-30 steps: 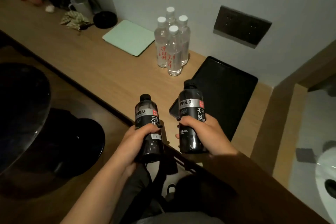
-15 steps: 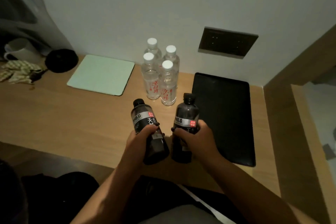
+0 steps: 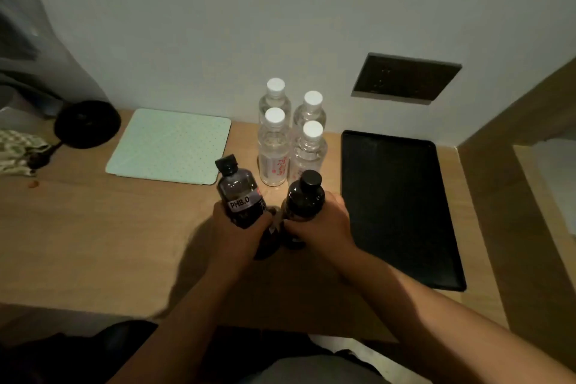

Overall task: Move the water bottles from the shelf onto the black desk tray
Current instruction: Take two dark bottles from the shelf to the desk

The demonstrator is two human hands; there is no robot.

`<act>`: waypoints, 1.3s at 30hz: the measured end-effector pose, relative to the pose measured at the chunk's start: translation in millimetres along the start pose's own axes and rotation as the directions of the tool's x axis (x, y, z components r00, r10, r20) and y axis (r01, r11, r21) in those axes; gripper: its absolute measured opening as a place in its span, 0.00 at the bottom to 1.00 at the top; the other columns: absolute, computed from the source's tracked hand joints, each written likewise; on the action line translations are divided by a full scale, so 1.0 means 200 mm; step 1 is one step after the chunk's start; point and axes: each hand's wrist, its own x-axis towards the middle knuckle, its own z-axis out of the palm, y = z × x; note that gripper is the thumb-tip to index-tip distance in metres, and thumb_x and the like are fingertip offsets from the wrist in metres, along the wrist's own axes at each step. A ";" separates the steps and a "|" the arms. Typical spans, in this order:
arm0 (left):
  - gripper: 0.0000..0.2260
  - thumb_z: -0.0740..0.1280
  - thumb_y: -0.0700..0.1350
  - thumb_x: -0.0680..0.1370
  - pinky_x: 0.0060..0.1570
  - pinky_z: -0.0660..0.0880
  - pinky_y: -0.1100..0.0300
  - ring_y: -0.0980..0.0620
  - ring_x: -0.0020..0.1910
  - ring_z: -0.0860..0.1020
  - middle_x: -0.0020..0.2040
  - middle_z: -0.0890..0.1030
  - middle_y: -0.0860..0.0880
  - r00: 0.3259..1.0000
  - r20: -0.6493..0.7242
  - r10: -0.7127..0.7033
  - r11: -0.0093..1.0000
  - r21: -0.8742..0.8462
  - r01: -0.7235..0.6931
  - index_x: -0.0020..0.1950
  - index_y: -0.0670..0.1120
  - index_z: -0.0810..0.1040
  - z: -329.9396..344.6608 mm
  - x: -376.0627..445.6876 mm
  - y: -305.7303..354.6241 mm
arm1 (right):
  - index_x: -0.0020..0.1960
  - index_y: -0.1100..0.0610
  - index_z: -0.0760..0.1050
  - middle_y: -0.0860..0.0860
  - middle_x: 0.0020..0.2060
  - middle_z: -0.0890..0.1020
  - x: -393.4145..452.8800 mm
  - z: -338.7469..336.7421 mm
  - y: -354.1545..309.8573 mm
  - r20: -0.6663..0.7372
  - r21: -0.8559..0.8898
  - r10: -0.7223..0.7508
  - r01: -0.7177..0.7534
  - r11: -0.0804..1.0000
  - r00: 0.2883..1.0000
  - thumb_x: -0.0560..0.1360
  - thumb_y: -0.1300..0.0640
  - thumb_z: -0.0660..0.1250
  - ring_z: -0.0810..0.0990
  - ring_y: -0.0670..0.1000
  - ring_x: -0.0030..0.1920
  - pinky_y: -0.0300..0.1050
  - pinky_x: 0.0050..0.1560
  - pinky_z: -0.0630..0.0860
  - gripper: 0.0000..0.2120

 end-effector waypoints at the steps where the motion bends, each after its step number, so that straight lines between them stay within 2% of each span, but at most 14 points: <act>1: 0.30 0.77 0.45 0.68 0.52 0.73 0.57 0.52 0.54 0.76 0.56 0.76 0.51 0.999 -0.006 0.031 0.998 0.050 -0.031 0.67 0.46 0.68 0.01 0.03 -0.01 | 0.52 0.54 0.74 0.47 0.46 0.72 0.00 0.00 -0.01 0.014 -0.038 -0.022 0.022 0.999 1.000 0.64 0.53 0.76 0.73 0.51 0.55 0.44 0.53 0.74 0.20; 5: 0.24 0.75 0.57 0.63 0.38 0.70 0.64 0.55 0.45 0.80 0.46 0.80 0.53 0.995 0.059 0.084 0.965 0.244 -0.096 0.55 0.51 0.76 0.05 0.16 -0.06 | 0.45 0.51 0.77 0.46 0.41 0.76 0.01 0.01 -0.03 0.073 -0.092 -0.089 0.096 0.991 0.993 0.68 0.55 0.73 0.74 0.49 0.51 0.48 0.54 0.76 0.08; 8: 0.29 0.71 0.65 0.60 0.46 0.76 0.58 0.57 0.48 0.79 0.49 0.79 0.54 0.988 0.135 0.074 0.970 0.220 -0.102 0.57 0.54 0.74 0.07 0.20 -0.12 | 0.45 0.43 0.75 0.45 0.46 0.76 0.01 0.04 0.00 0.028 0.039 -0.029 0.028 0.999 0.999 0.68 0.49 0.72 0.75 0.46 0.51 0.45 0.50 0.77 0.08; 13: 0.29 0.78 0.51 0.66 0.46 0.67 0.68 0.65 0.49 0.73 0.51 0.73 0.62 0.968 0.183 0.171 0.973 0.123 -0.195 0.62 0.56 0.67 0.07 0.22 -0.11 | 0.53 0.49 0.75 0.43 0.49 0.75 0.02 0.08 0.06 -0.057 0.109 -0.079 0.085 0.990 0.995 0.69 0.52 0.73 0.73 0.49 0.56 0.49 0.55 0.76 0.14; 16: 0.30 0.78 0.49 0.67 0.47 0.67 0.69 0.65 0.50 0.72 0.53 0.72 0.61 0.951 0.226 0.212 0.967 0.092 -0.237 0.64 0.55 0.66 0.07 0.23 -0.11 | 0.53 0.38 0.69 0.42 0.51 0.74 0.03 0.09 0.07 -0.034 0.133 -0.036 0.040 0.990 0.999 0.67 0.50 0.72 0.75 0.50 0.57 0.51 0.58 0.77 0.18; 19: 0.29 0.77 0.47 0.68 0.53 0.70 0.60 0.57 0.54 0.75 0.55 0.73 0.56 0.939 0.259 0.227 0.959 0.108 -0.262 0.65 0.50 0.68 0.07 0.22 -0.09 | 0.50 0.33 0.69 0.47 0.53 0.76 0.03 0.10 0.08 -0.036 0.159 -0.025 0.031 0.987 0.999 0.67 0.46 0.71 0.77 0.48 0.56 0.51 0.57 0.78 0.17; 22: 0.36 0.78 0.46 0.66 0.58 0.71 0.56 0.55 0.58 0.75 0.57 0.73 0.55 0.936 0.254 0.244 0.953 0.117 -0.280 0.69 0.50 0.64 0.04 0.20 -0.05 | 0.54 0.40 0.71 0.45 0.53 0.76 0.04 0.09 0.07 0.049 0.067 -0.024 0.020 0.998 0.999 0.68 0.47 0.71 0.76 0.46 0.55 0.47 0.55 0.78 0.16; 25: 0.45 0.79 0.45 0.65 0.62 0.70 0.64 0.55 0.65 0.72 0.66 0.70 0.53 0.912 0.268 0.311 0.938 0.071 -0.341 0.75 0.48 0.56 -0.02 0.16 0.01 | 0.62 0.45 0.68 0.48 0.59 0.74 0.03 0.04 0.04 0.081 0.034 0.014 -0.016 0.999 0.997 0.68 0.48 0.72 0.74 0.51 0.61 0.50 0.61 0.75 0.25; 27: 0.44 0.77 0.46 0.66 0.65 0.66 0.68 0.55 0.69 0.68 0.71 0.68 0.50 0.875 0.242 0.419 0.885 0.108 -0.453 0.76 0.45 0.56 -0.05 0.12 0.08 | 0.72 0.49 0.60 0.50 0.68 0.68 0.00 -0.02 0.03 0.097 0.036 0.044 -0.047 0.998 0.994 0.70 0.51 0.72 0.68 0.52 0.68 0.42 0.63 0.66 0.35; 29: 0.41 0.74 0.45 0.68 0.71 0.61 0.61 0.56 0.72 0.62 0.74 0.65 0.48 0.840 0.219 0.495 0.824 0.187 -0.535 0.76 0.46 0.57 -0.07 0.05 0.19 | 0.76 0.50 0.52 0.49 0.74 0.59 -0.04 -0.10 0.03 0.114 0.006 0.081 -0.082 0.997 0.990 0.71 0.51 0.72 0.63 0.51 0.72 0.43 0.64 0.63 0.40; 31: 0.39 0.72 0.46 0.70 0.75 0.53 0.53 0.56 0.76 0.55 0.78 0.58 0.49 0.801 0.220 0.557 0.749 0.284 -0.599 0.76 0.50 0.54 -0.06 -0.04 0.29 | 0.77 0.50 0.48 0.49 0.77 0.54 -0.08 -0.18 0.05 0.105 -0.090 0.075 -0.066 0.994 0.992 0.73 0.49 0.70 0.56 0.51 0.75 0.49 0.71 0.60 0.41; 33: 0.38 0.71 0.48 0.73 0.76 0.47 0.50 0.56 0.78 0.48 0.79 0.55 0.49 0.698 0.257 0.668 0.603 0.363 -0.710 0.77 0.49 0.53 -0.01 -0.14 0.37 | 0.77 0.51 0.45 0.50 0.77 0.51 -0.14 -0.28 0.08 0.060 -0.211 0.020 -0.006 0.978 0.998 0.75 0.47 0.66 0.50 0.50 0.77 0.50 0.73 0.56 0.40; 35: 0.36 0.69 0.49 0.74 0.76 0.47 0.50 0.56 0.78 0.47 0.79 0.55 0.51 0.612 0.312 0.727 0.496 0.379 -0.782 0.77 0.48 0.55 0.07 -0.26 0.43 | 0.78 0.53 0.45 0.50 0.78 0.50 -0.22 -0.38 0.12 0.005 -0.292 -0.050 0.049 0.955 0.999 0.77 0.46 0.64 0.45 0.50 0.77 0.49 0.74 0.53 0.38; 39: 0.32 0.66 0.52 0.77 0.76 0.50 0.51 0.59 0.77 0.47 0.79 0.54 0.53 0.526 0.440 0.728 0.406 0.341 -0.848 0.77 0.51 0.55 0.26 -0.52 0.51 | 0.78 0.53 0.44 0.49 0.78 0.48 -0.44 -0.62 0.25 -0.077 -0.377 -0.113 0.076 0.923 0.991 0.78 0.45 0.61 0.41 0.49 0.77 0.49 0.74 0.54 0.37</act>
